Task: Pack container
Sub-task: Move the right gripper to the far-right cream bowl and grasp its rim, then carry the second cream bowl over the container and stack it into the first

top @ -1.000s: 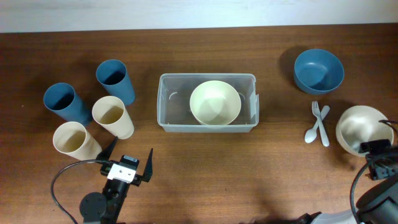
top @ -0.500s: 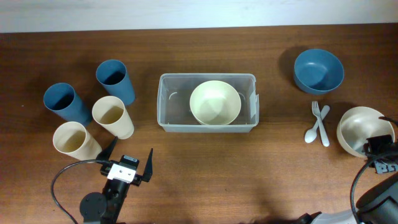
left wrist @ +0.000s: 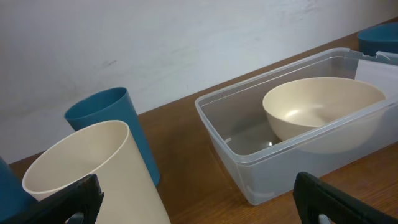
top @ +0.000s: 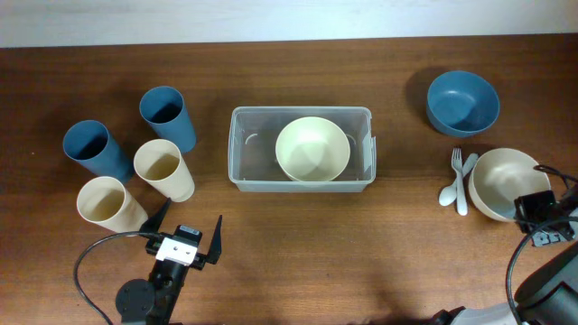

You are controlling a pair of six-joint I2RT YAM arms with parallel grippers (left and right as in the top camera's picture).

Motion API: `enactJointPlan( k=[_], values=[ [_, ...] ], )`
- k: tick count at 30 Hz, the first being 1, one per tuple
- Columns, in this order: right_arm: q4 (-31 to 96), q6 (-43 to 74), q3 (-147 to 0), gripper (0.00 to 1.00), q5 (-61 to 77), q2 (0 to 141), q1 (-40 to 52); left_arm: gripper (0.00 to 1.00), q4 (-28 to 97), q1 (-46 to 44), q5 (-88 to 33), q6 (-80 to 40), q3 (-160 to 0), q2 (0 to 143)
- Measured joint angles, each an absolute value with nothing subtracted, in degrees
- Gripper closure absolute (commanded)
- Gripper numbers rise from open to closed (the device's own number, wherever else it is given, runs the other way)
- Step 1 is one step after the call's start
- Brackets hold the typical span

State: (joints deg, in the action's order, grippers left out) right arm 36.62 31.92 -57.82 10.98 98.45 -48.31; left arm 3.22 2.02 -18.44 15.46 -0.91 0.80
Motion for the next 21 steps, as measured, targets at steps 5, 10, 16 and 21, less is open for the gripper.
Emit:
enactJointPlan(
  k=[5,10,16,21],
  values=[
    [35.7,31.5,-57.8,0.96,15.6,98.5,-48.3,0.0,3.2,2.0,-18.4,15.5,-0.9,0.8],
    [35.2,29.5,-57.8,0.96,22.9,98.5,-48.3,0.0,3.2,2.0,-18.4,15.5,-0.9,0.8],
    [34.2,24.8,-57.7,0.96,35.5,98.6,-48.3,0.0,3.2,2.0,-18.4,15.5,-0.9,0.8],
    [35.1,17.5,-57.7,0.96,51.4,98.6,-48.2,0.0,3.2,2.0,-18.4,15.5,-0.9,0.8]
  ],
)
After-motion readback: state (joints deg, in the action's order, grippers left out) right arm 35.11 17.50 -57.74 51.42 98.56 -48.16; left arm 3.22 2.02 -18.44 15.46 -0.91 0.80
